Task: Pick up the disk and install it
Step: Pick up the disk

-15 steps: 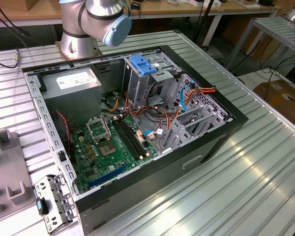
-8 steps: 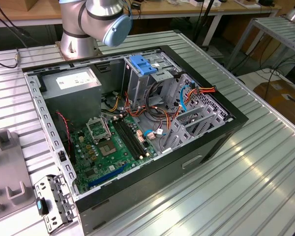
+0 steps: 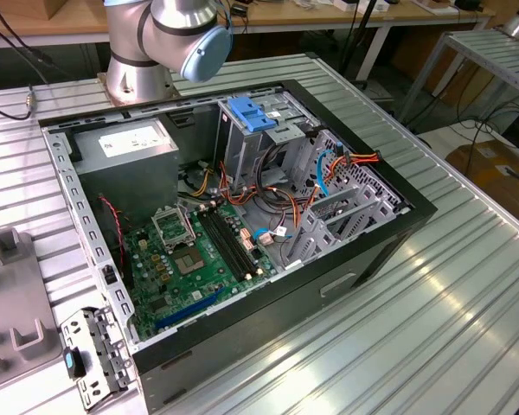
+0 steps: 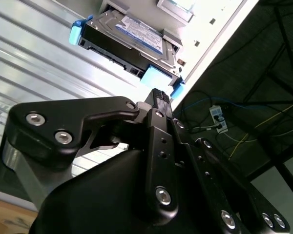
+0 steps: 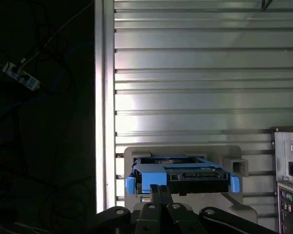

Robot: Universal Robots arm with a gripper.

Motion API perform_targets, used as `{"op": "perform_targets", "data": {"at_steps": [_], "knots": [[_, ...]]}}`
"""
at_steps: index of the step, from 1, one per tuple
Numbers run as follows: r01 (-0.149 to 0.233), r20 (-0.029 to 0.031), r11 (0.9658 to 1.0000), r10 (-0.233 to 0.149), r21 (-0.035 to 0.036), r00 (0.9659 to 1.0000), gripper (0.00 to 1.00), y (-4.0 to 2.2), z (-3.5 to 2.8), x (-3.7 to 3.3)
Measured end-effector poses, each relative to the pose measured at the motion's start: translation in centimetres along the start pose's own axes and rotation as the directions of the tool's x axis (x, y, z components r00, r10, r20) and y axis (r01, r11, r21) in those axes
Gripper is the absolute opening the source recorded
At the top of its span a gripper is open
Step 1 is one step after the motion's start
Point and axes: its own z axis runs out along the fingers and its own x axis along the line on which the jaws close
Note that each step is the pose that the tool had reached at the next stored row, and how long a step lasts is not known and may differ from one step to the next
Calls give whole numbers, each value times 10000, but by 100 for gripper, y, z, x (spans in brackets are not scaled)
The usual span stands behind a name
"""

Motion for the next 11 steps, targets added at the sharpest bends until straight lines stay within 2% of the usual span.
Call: {"op": "perform_targets", "data": {"at_steps": [11], "knots": [[532,-23,9986,-532,-13,9986,11,0,0,0]]}}
